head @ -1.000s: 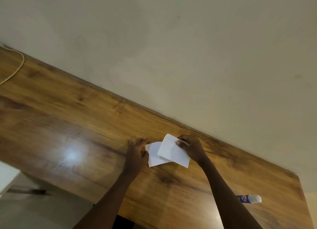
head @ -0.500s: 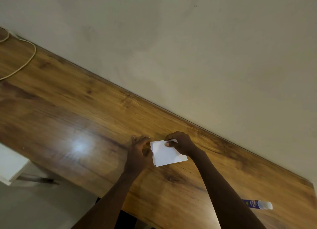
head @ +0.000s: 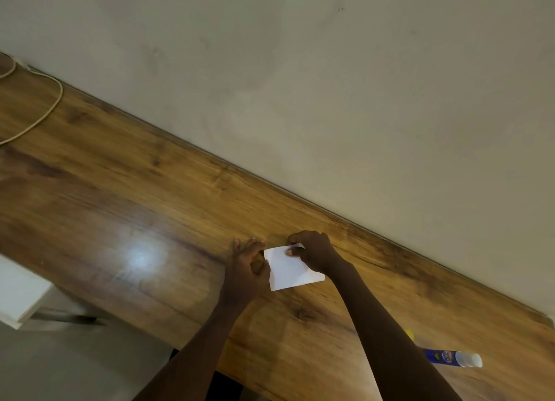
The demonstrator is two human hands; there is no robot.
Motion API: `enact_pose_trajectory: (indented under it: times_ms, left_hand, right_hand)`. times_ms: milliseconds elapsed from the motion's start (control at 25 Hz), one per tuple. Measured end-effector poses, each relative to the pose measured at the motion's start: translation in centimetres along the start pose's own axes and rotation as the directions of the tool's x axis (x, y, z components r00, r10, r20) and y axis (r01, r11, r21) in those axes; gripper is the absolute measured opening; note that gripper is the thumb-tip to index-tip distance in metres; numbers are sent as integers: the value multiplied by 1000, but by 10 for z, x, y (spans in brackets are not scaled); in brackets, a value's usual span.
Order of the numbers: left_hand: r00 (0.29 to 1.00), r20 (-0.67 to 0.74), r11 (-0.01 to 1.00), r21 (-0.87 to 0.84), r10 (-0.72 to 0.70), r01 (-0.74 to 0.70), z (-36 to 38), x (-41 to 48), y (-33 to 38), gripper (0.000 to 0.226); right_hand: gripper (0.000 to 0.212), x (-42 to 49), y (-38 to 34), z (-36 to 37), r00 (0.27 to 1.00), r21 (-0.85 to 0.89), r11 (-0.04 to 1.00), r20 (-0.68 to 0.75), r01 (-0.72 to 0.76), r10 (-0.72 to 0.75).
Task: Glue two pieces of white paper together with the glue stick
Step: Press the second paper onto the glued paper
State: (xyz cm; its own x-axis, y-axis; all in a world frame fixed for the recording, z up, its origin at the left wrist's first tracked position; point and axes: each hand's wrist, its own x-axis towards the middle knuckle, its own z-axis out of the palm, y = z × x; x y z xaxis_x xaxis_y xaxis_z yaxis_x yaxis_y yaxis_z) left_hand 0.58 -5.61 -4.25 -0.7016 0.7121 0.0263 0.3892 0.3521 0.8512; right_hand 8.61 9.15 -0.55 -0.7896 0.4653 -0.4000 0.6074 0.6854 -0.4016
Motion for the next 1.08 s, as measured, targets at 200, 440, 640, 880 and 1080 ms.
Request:
enact_pose_trajectory:
  times_ms: [200, 440, 640, 880, 1080]
  left_hand:
    - [999, 36, 999, 40, -35, 34, 2, 0, -2, 43]
    - [998, 12, 996, 49, 69, -70, 0, 0, 3, 37]
    - [996, 33, 993, 88, 79, -82, 1, 1, 3, 28]
    - [997, 27, 994, 82, 76, -78, 2, 1, 2, 40]
    - [993, 49, 991, 80, 106, -110, 1, 1, 3, 40]
  right_hand:
    - [18, 0, -5, 0, 1000, -60, 998, -2, 9, -9]
    - [23, -2, -12, 1, 999, -203, 979, -45, 13, -22]
    - [30, -10, -16, 8, 971, -295, 955, -236, -26, -47]
    - [39, -34, -15, 36, 830, -6, 970, -519, -243, 205]
    - [36, -45, -30, 78, 924, 58, 975, -313, -213, 220]
